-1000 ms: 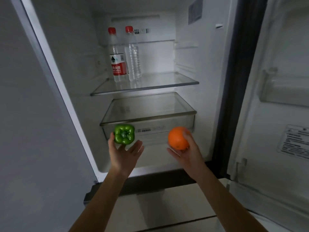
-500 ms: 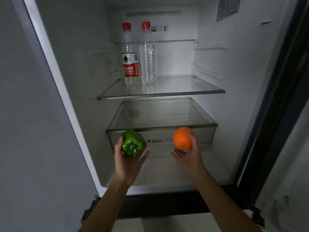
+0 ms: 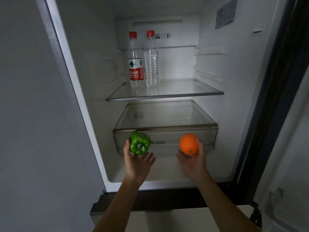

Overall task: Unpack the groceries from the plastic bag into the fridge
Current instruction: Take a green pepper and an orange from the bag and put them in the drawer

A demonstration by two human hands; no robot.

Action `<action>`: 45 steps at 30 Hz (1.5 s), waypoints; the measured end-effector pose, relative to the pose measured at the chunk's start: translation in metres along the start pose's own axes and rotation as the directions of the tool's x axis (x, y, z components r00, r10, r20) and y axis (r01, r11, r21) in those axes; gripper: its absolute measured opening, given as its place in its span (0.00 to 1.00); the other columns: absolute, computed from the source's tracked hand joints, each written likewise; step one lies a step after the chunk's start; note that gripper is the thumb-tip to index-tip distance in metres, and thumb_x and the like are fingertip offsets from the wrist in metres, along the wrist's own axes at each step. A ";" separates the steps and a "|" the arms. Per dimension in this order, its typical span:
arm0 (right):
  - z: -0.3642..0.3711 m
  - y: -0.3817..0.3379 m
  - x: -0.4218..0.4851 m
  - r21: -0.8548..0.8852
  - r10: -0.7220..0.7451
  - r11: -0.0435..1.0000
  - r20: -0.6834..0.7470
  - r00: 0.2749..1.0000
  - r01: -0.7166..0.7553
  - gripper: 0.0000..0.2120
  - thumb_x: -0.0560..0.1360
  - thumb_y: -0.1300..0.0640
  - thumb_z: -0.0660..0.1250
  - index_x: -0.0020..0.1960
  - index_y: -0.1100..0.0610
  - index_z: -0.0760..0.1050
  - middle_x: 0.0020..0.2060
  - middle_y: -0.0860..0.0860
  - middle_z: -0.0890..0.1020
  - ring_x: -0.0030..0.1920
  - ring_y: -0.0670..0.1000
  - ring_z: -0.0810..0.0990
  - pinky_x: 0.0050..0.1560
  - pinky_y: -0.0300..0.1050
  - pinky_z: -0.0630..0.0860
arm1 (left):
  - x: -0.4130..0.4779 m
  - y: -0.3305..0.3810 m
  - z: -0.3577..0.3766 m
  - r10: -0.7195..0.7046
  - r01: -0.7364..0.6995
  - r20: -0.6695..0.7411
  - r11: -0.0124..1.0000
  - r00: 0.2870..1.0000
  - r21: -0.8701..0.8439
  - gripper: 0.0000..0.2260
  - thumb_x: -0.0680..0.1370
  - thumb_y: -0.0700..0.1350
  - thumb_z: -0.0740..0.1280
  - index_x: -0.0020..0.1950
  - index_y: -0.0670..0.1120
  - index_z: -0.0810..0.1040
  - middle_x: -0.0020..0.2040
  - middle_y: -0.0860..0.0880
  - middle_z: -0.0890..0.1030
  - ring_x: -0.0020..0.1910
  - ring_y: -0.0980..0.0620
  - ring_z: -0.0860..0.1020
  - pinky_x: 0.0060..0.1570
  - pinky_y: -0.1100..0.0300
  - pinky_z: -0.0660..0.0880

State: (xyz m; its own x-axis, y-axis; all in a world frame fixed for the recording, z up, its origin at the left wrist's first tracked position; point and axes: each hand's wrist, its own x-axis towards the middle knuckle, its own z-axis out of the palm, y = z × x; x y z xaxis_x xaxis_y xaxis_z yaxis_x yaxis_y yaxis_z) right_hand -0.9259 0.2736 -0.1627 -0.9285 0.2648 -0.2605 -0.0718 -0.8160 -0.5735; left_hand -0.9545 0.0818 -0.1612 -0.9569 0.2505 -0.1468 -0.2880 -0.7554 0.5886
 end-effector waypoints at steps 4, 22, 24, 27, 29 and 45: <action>-0.012 -0.002 -0.021 -0.011 0.003 1.000 0.032 0.999 -0.003 0.38 0.66 0.42 0.72 0.72 0.51 0.64 0.66 0.59 0.71 0.64 0.63 0.75 0.63 0.58 0.73 | -0.019 -0.003 -0.009 -0.008 0.009 -0.006 0.998 1.000 0.056 0.41 0.65 0.66 0.70 0.73 0.48 0.70 0.71 0.38 0.69 0.71 0.37 0.67 0.73 0.40 0.61; -0.068 0.003 -0.144 -0.058 0.095 0.994 0.126 0.987 -0.089 0.38 0.64 0.44 0.78 0.69 0.48 0.66 0.67 0.60 0.69 0.64 0.66 0.74 0.62 0.62 0.75 | -0.160 -0.012 -0.051 -0.023 0.018 0.032 0.990 0.999 0.139 0.33 0.70 0.61 0.71 0.69 0.45 0.74 0.64 0.39 0.77 0.65 0.38 0.76 0.68 0.42 0.68; -0.064 -0.004 -0.153 -0.162 0.108 0.983 0.111 0.988 -0.089 0.48 0.50 0.43 0.84 0.65 0.48 0.67 0.66 0.59 0.70 0.64 0.67 0.75 0.61 0.62 0.76 | -0.171 -0.006 -0.052 -0.050 0.045 0.016 0.972 0.999 0.229 0.28 0.73 0.60 0.67 0.69 0.47 0.74 0.66 0.38 0.78 0.64 0.36 0.77 0.66 0.41 0.71; -0.055 -0.022 -0.174 -0.458 0.160 0.886 0.147 0.976 -0.076 0.43 0.51 0.42 0.83 0.62 0.48 0.69 0.63 0.56 0.74 0.60 0.63 0.79 0.55 0.57 0.80 | -0.189 0.019 -0.039 0.045 -0.027 -0.031 0.895 0.998 0.446 0.31 0.68 0.64 0.71 0.65 0.50 0.76 0.59 0.43 0.83 0.56 0.44 0.83 0.49 0.49 0.80; -0.044 -0.038 -0.188 -0.685 0.231 0.728 0.194 0.954 -0.037 0.33 0.61 0.45 0.77 0.63 0.50 0.70 0.58 0.51 0.77 0.55 0.57 0.82 0.49 0.50 0.81 | -0.198 0.043 -0.021 0.206 -0.166 -0.005 0.799 0.978 0.578 0.39 0.56 0.69 0.76 0.61 0.50 0.78 0.53 0.46 0.85 0.50 0.48 0.84 0.38 0.57 0.80; 0.117 -0.020 -0.030 -0.790 0.173 -0.504 0.305 0.936 0.351 0.37 0.62 0.41 0.78 0.67 0.53 0.73 0.62 0.54 0.78 0.60 0.56 0.77 0.59 0.51 0.77 | -0.022 0.110 0.038 0.110 -0.052 0.166 -0.663 0.980 0.746 0.31 0.66 0.55 0.78 0.66 0.51 0.74 0.64 0.44 0.73 0.58 0.43 0.77 0.62 0.50 0.75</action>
State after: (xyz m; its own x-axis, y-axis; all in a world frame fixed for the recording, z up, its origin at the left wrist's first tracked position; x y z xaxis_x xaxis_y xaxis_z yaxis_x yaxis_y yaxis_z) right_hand -0.9391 0.2221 -0.0528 -0.9931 -0.0503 -0.1062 -0.0016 0.9095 -0.4157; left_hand -0.9642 0.0163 -0.0630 -0.9634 0.2628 0.0526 0.2680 0.9402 0.2104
